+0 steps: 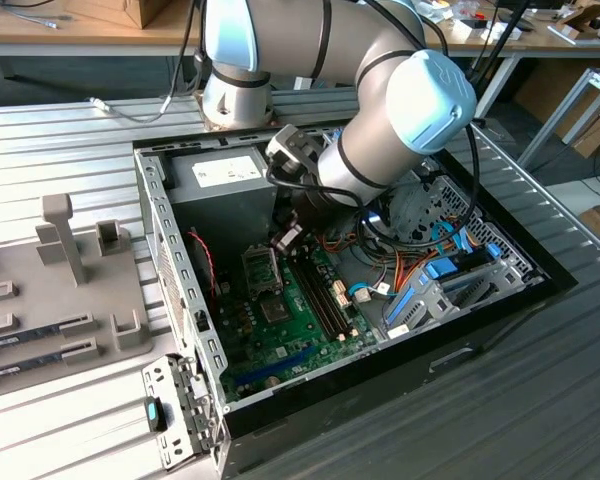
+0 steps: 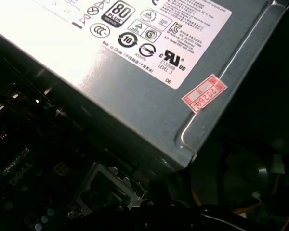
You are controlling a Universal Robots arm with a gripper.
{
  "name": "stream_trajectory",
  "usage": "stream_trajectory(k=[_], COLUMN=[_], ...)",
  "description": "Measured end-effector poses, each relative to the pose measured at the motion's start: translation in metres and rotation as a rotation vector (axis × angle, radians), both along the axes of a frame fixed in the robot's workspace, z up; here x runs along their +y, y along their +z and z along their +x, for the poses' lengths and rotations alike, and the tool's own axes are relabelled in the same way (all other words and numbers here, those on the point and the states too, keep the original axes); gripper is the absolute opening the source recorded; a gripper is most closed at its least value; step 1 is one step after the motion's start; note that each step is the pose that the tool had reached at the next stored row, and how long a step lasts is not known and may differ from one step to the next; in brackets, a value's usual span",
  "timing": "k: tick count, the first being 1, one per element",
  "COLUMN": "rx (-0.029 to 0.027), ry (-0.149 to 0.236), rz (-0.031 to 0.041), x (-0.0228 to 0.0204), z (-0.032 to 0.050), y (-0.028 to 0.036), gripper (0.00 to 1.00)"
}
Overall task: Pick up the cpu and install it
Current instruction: 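Install the first cpu locking lever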
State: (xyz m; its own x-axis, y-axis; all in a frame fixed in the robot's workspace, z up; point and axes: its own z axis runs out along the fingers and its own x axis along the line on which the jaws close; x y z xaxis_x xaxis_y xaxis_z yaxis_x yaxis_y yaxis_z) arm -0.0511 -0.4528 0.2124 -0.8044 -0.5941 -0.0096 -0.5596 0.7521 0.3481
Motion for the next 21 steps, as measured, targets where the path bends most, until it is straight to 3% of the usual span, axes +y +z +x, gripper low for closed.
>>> stream_trajectory(k=[8, 16, 21], rx=[-0.0001, -0.0001, 0.0], ry=[0.008, 0.053, 0.061], rz=[0.0001, 0.0001, 0.0001], x=[-0.0001, -0.0015, -0.002], z=[0.0, 0.0, 0.0], y=[0.0063, 0.0125, 0.0143], gripper=[0.11, 0.11, 0.11])
